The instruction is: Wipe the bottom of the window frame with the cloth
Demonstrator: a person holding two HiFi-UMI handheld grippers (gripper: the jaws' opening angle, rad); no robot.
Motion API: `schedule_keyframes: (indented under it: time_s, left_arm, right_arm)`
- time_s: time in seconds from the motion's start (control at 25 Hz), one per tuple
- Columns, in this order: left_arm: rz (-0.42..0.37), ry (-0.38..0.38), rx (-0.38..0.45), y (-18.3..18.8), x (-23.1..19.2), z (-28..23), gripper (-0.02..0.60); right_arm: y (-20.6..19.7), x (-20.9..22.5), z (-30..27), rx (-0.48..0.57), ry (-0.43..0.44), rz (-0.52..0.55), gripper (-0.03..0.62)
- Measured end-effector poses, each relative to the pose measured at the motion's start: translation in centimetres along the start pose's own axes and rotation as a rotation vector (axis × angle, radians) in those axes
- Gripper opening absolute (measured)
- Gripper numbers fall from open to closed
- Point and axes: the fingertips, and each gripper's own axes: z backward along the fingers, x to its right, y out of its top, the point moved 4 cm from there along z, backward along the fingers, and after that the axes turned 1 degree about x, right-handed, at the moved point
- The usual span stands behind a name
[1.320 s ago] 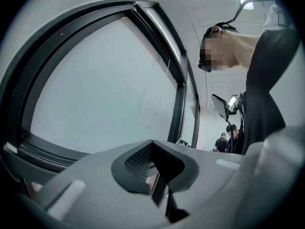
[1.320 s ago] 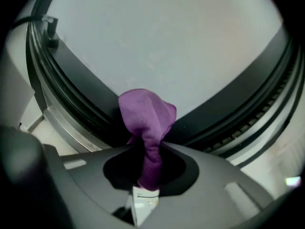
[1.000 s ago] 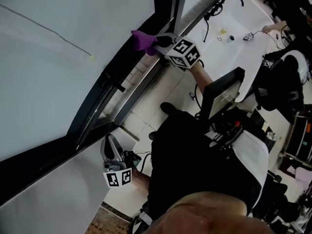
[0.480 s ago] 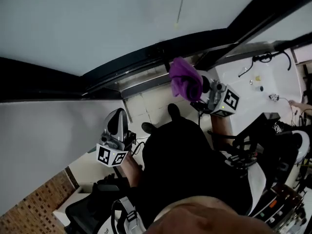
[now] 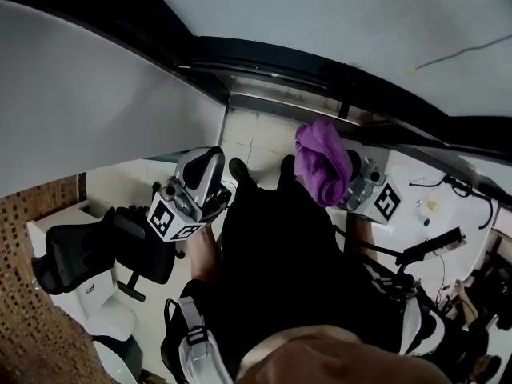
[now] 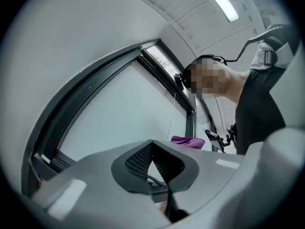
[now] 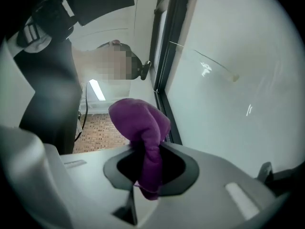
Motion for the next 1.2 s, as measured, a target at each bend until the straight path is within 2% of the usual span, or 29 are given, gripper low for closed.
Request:
schedule_keyframes:
  time_s: [0.24, 0.44, 0.92, 1.2]
  left_arm:
    - [-0.049, 0.193, -0.038, -1.4, 2.2, 1.8, -0.009]
    - [-0.082, 0.237, -0.069, -2.4, 3.4, 1.9, -0.009]
    - [-0.122, 0.198, -0.114, -0.5, 3.6, 2.9, -0.009]
    - [-0.127, 0.101, -0.091, 1.0, 0.8, 5.1, -0.009]
  right_arm:
    - [-2.6, 0.8, -0.3, -0.021, 0.179, -0.142, 0.064]
    - [-4.5, 0.3, 0.0, -0.062, 0.231, -0.193, 0.064]
    - [-5.0, -1.8, -2.0, 0.041, 0.206, -0.395, 0.063]
    - [-6.1, -4.4, -5.1, 0.027, 0.119, -0.423, 0.063]
